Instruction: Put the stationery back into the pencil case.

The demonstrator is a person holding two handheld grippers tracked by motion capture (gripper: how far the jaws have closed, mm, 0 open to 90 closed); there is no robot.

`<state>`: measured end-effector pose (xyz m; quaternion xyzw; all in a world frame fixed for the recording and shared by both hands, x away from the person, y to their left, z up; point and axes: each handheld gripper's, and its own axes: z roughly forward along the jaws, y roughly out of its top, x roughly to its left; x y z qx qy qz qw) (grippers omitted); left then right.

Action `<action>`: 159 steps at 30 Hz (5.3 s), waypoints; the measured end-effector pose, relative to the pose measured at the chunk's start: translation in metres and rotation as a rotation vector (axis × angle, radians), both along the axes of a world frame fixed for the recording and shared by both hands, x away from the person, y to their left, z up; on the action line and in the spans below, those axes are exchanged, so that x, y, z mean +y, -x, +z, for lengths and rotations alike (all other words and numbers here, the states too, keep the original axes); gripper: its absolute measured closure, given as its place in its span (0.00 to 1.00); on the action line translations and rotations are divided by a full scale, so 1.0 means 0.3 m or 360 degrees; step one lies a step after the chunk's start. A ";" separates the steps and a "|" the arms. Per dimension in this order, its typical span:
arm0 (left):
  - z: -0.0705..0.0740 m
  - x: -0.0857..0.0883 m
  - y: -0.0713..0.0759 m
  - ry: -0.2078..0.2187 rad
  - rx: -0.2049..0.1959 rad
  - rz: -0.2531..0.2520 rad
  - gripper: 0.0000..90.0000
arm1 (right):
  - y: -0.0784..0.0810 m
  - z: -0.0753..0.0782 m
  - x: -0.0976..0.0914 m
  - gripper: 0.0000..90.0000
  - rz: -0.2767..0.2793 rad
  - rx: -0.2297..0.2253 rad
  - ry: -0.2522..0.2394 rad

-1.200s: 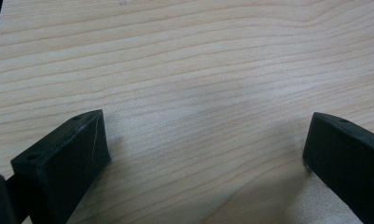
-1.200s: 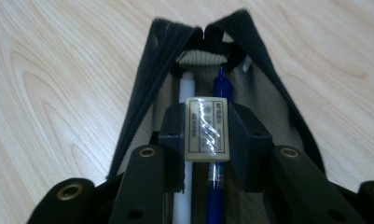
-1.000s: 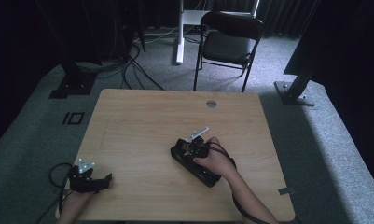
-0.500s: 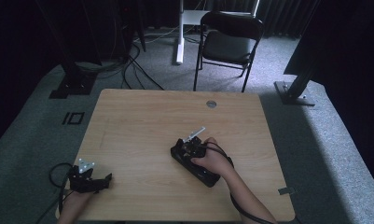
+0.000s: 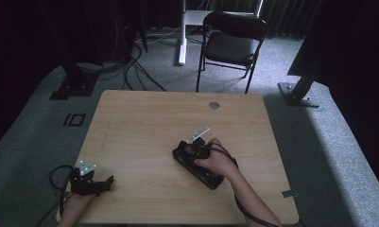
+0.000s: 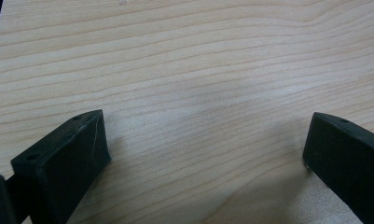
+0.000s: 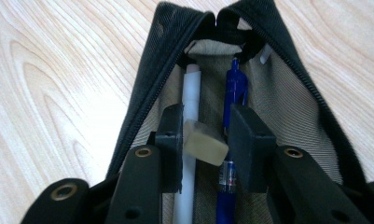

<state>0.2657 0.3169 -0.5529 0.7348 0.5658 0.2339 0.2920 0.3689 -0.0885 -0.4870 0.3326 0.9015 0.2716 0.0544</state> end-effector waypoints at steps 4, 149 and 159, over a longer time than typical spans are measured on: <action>0.000 0.000 0.000 0.0000 0.0000 0.0000 0.00 | 0.005 0.020 -0.006 0.73 0.0000 -0.0018 -0.0022; 0.000 0.001 0.000 -0.0003 0.0000 -0.0002 0.00 | 0.161 -0.169 -0.620 0.29 -0.1050 -0.0357 -0.0207; 0.000 0.001 0.000 -0.0004 0.0000 -0.0002 0.00 | 0.191 -0.191 -0.645 0.15 -0.1098 -0.0369 -0.0168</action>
